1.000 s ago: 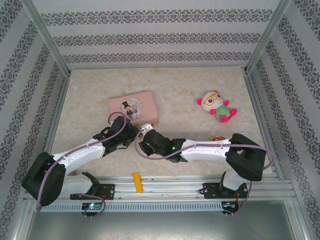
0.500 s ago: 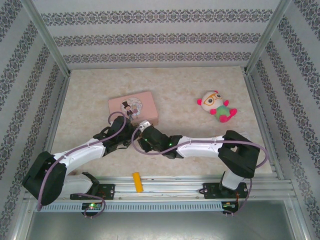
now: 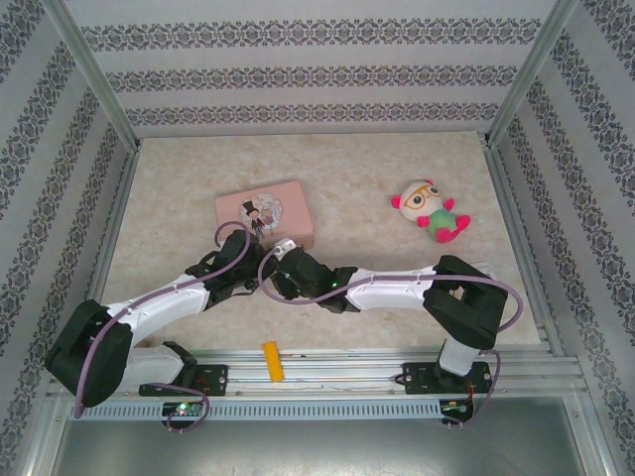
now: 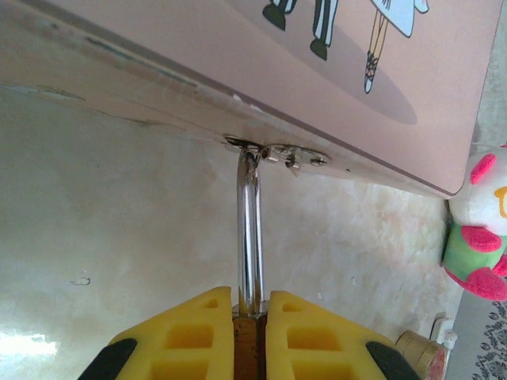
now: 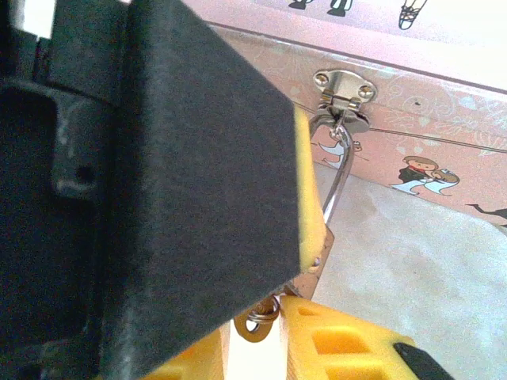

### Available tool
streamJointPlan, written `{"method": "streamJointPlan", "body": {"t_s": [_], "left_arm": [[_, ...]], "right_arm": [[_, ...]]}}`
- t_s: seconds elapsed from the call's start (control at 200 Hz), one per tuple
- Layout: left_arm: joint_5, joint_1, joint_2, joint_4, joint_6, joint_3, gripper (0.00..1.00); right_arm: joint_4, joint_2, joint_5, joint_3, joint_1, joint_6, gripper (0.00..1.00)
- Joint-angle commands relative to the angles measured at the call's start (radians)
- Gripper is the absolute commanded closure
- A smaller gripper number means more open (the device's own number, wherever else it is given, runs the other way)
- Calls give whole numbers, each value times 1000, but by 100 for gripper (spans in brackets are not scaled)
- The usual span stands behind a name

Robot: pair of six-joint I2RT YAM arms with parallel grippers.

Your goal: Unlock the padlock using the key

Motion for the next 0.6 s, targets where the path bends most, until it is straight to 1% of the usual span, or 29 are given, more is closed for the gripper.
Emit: {"method": "streamJointPlan", "body": {"t_s": [0.0, 0.12, 0.215, 0.39, 0.595], "left_arm": [[45, 9, 5, 55, -10, 25, 100], [56, 9, 4, 55, -3, 24, 100], [58, 9, 5, 60, -1, 22, 100], [65, 9, 16, 78, -3, 19, 100], [74, 9, 23, 91, -1, 18, 100]], "right_arm": [[60, 22, -8, 14, -23, 29, 81], [89, 35, -25, 9, -47, 65, 87], [133, 35, -52, -12, -63, 95, 88], [187, 28, -91, -41, -79, 138, 96], [276, 27, -164, -85, -110, 224, 100]]}}
